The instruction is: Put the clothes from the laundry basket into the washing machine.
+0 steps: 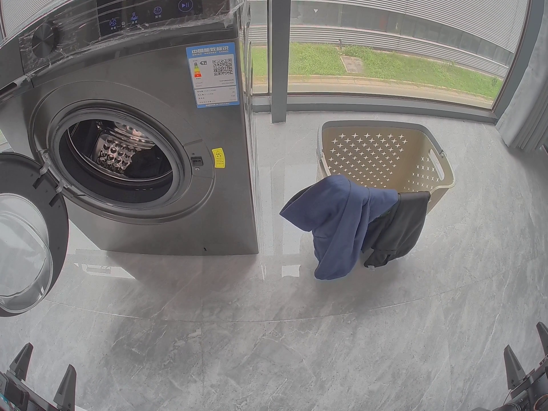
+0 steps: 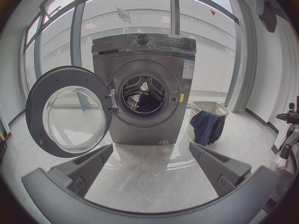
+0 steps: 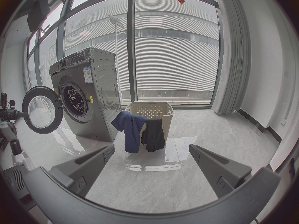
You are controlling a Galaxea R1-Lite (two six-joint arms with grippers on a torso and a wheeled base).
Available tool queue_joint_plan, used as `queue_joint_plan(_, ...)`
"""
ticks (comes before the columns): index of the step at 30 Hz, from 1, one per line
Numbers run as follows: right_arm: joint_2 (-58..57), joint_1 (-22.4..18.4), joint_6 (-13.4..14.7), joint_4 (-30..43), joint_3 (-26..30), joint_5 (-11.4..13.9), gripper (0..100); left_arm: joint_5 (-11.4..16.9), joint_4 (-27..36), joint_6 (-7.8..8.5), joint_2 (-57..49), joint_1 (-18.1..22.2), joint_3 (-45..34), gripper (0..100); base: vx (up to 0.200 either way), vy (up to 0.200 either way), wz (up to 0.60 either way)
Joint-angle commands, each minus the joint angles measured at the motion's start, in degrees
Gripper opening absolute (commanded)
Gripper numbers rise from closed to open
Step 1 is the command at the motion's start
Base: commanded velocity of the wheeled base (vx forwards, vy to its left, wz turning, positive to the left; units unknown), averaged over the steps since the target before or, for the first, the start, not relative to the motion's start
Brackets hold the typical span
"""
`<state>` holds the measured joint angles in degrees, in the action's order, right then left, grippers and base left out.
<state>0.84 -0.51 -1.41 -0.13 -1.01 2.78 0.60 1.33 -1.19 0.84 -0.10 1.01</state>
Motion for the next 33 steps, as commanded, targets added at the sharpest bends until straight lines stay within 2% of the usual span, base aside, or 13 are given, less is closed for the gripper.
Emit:
queue_joint_plan(1, -0.8, 0.0, -0.1, 0.0, 1.0, 0.0, 100, 0.0, 0.0, -0.04, -0.4, 0.0, -0.5, 100, 0.0, -0.2, 0.0)
queue_joint_plan(8, -0.7, 0.0, 0.0, 0.0, 1.0, 0.0, 100, 0.0, 0.0, -0.04, -0.4, 0.0, -0.5, 100, 0.0, -0.2, 0.0)
queue_joint_plan(17, -0.7, 0.0, -0.1, 0.0, 1.0, 0.0, 100, 0.0, 0.0, -0.04, -0.4, -0.1, -0.5, 100, 0.0, 0.0, 0.0)
queue_joint_plan(33, -0.7, 0.0, 0.0, 0.0, 1.0, 0.0, 100, 0.0, 0.0, -0.12, -0.4, -0.1, -0.5, 100, 0.0, -0.2, 0.0)
